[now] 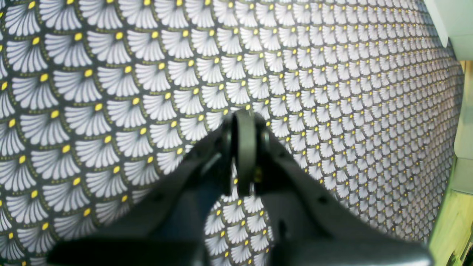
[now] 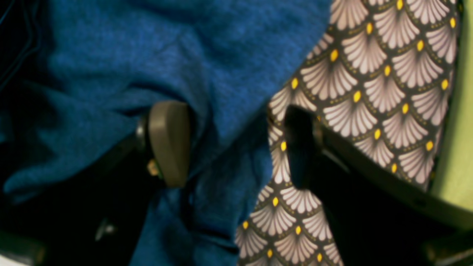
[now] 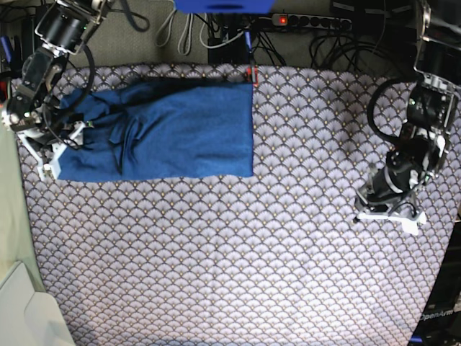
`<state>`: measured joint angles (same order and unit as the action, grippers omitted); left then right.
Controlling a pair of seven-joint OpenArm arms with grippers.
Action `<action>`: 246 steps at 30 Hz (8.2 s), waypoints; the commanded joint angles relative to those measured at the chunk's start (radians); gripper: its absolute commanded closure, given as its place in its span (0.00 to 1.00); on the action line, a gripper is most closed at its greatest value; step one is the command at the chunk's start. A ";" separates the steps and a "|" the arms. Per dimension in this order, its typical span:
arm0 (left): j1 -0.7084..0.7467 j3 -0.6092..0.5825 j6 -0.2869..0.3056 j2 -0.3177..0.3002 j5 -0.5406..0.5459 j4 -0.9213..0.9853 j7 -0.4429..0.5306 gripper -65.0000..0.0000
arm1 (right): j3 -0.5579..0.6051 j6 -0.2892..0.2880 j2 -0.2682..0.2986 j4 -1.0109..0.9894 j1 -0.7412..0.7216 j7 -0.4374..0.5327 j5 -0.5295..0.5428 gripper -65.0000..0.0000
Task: Fold the T-shirt properly
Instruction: 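Pull the shirt's end edge outward with the right gripper to straighten it, then lift the shirt's end with the right gripper and fold it onto the shirt, then press and tuck the folded end with the right gripper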
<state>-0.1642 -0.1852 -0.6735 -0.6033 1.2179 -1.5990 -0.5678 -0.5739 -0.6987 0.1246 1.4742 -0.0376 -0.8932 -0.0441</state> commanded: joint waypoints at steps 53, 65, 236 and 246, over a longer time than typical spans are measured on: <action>0.004 0.010 -0.025 -0.053 0.072 -0.021 -0.001 1.00 | 0.101 0.001 -0.173 0.474 0.147 -0.076 0.115 1.00; 0.087 0.123 -0.025 -0.082 0.070 -0.021 -0.001 1.00 | 0.380 0.001 -0.273 0.520 0.190 -0.063 0.114 1.00; 0.245 0.795 -0.025 0.093 0.073 -0.146 -0.548 0.65 | 0.714 0.015 -0.104 0.178 0.049 0.196 0.111 0.96; 0.242 0.792 -0.025 0.098 0.072 -0.146 -0.551 0.65 | 0.664 0.015 -0.075 0.147 0.020 0.200 0.112 0.96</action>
<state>0.0906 0.6003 -0.6643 -0.4858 1.2209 -1.7279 -1.1007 0.0906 -0.6804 0.0498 1.6043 0.0013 -0.7197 0.0532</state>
